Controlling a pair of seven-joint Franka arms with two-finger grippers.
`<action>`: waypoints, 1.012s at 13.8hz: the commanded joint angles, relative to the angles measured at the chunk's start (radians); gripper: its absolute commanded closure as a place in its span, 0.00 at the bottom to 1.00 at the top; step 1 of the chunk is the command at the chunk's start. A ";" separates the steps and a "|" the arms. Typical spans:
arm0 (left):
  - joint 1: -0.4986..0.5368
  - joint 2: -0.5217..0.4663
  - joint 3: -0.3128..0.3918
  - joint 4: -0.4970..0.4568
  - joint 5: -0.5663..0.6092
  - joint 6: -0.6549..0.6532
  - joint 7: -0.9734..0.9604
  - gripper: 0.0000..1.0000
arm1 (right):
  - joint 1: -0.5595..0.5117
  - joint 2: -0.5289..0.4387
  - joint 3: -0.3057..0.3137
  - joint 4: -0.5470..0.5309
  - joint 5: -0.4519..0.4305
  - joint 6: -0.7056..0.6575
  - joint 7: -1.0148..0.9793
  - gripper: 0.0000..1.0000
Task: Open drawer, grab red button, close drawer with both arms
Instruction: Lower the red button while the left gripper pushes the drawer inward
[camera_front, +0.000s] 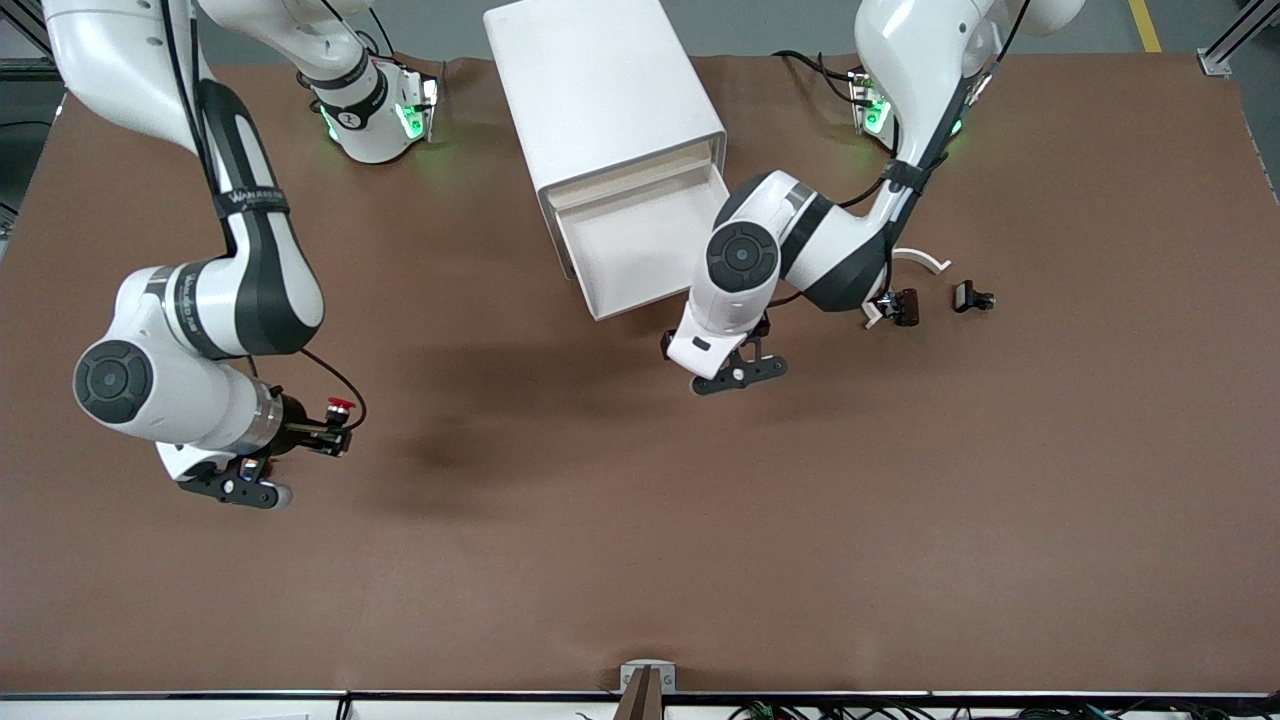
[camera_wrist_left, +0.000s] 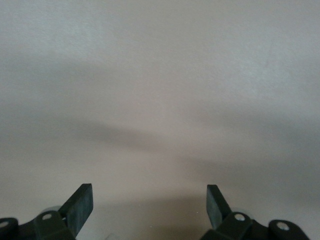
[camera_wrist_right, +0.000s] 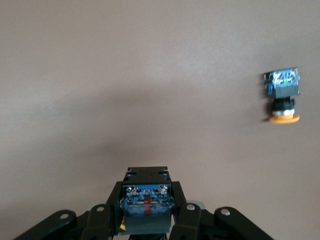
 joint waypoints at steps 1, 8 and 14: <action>0.000 -0.049 -0.028 -0.077 0.010 0.068 0.004 0.00 | -0.041 0.047 0.020 -0.029 -0.013 0.099 -0.063 1.00; 0.001 -0.069 -0.126 -0.148 -0.015 0.075 -0.004 0.00 | -0.110 0.170 0.020 -0.020 -0.065 0.239 -0.155 1.00; 0.000 -0.109 -0.176 -0.192 -0.109 0.061 -0.004 0.00 | -0.138 0.236 0.020 0.011 -0.093 0.259 -0.166 1.00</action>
